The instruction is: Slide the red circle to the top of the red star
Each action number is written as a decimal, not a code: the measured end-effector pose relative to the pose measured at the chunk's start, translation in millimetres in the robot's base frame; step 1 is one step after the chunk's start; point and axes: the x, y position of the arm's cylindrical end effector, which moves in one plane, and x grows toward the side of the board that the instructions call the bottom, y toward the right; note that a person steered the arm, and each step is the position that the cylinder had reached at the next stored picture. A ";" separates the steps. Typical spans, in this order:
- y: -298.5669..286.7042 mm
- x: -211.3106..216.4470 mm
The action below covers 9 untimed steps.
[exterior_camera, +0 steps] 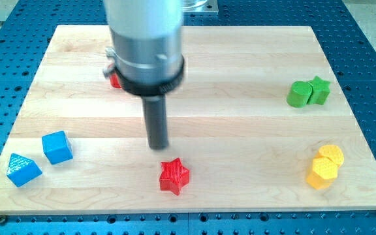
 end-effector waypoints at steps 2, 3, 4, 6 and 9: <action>-67.2 -166.1; -143.2 -168.0; -166.9 -141.7; -118.0 -121.5; -53.7 -140.8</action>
